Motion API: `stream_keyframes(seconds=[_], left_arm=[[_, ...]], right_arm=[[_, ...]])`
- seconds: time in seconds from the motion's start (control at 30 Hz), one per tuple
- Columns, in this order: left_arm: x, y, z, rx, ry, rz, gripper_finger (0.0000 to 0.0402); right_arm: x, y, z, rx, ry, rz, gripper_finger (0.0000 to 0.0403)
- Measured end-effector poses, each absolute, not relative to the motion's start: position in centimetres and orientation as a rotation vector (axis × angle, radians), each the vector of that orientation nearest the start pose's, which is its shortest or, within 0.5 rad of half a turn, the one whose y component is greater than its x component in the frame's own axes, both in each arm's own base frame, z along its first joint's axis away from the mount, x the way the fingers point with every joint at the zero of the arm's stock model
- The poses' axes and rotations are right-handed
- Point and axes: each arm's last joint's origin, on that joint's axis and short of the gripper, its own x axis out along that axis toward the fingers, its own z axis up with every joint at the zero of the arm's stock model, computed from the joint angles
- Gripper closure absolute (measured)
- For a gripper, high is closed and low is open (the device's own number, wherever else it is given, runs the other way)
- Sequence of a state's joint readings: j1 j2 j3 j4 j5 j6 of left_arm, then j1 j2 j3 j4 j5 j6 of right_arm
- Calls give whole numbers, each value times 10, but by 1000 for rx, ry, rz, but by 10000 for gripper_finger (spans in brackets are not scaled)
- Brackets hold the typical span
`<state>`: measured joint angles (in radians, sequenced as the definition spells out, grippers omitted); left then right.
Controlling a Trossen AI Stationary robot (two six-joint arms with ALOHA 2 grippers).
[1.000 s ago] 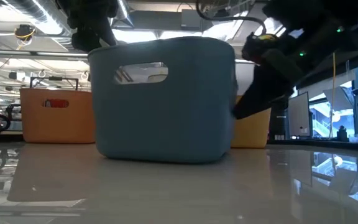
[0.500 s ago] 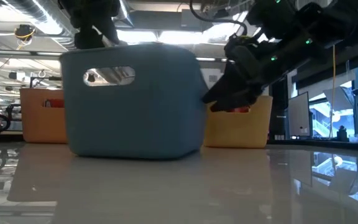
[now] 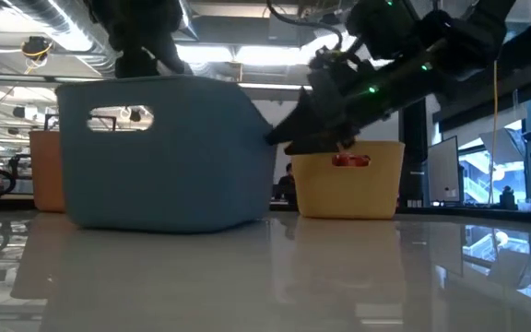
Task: Sort soda cans
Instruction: Adjust all the bins
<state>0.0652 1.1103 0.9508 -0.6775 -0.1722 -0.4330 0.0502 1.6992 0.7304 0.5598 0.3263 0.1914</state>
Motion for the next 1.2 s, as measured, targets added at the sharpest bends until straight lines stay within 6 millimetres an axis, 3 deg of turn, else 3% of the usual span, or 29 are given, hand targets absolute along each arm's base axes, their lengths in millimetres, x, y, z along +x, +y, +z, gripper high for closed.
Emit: stream_keyframes(seconds=[0.2, 0.43, 0.7, 0.87, 1.03, 1.2], left_arm=[[220, -2, 292, -291, 757, 288, 41], [214, -63, 303, -290, 747, 54, 41], [214, -121, 277, -227, 867, -28, 41], [232, -132, 253, -172, 918, -14, 41], [240, -127, 252, -88, 883, -2, 52], [238, -118, 245, -74, 960, 70, 72]], right_arm=[[335, 7, 166, 54, 409, -351, 22], [324, 5, 182, 23, 510, -400, 22], [313, 9, 204, 26, 482, -393, 22], [310, 17, 211, 13, 460, -378, 22], [309, 19, 212, 11, 466, -367, 22], [309, 19, 211, 8, 479, -356, 22]])
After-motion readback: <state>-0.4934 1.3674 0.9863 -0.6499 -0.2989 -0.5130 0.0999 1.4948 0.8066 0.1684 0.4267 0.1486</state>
